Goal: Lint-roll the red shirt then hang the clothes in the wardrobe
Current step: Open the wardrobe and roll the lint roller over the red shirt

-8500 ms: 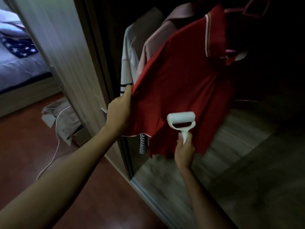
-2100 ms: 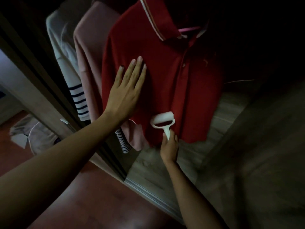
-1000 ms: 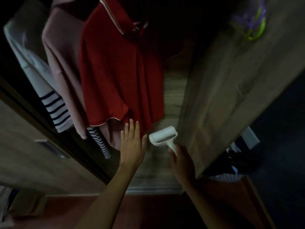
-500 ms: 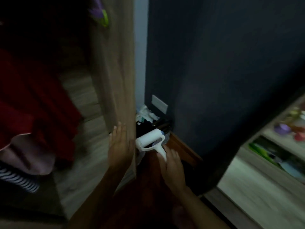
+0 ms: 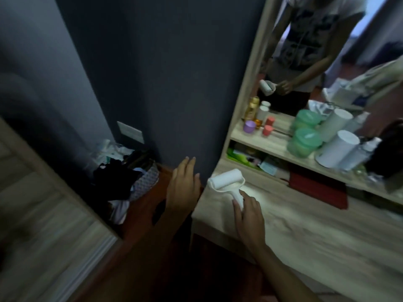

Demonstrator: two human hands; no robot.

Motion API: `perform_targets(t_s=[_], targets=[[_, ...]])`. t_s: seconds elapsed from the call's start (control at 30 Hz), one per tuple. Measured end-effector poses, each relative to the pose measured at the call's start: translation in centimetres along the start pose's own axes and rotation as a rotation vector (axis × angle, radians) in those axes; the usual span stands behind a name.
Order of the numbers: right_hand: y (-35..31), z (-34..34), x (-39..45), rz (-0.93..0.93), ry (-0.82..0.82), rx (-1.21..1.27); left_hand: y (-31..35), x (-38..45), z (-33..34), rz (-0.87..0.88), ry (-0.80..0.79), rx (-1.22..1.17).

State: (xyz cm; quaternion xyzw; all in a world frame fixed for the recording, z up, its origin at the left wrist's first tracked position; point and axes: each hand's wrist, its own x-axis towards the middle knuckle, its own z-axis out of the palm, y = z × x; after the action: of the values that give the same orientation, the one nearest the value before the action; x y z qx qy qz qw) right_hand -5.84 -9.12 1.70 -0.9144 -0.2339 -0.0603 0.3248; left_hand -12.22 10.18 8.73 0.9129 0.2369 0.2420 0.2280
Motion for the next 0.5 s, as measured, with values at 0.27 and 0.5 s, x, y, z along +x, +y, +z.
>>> perform_targets(t_s=[0.27,0.5], targets=[[13.5,-4.0,0.3,0.146,-0.052,-0.045,9.0,-0.8,13.0,0.162,-0.138,0.032],[18.4,-4.9,0.0,0.25,-0.102,-0.08,11.1,-2.1,18.8,0.14,-0.289,0.123]])
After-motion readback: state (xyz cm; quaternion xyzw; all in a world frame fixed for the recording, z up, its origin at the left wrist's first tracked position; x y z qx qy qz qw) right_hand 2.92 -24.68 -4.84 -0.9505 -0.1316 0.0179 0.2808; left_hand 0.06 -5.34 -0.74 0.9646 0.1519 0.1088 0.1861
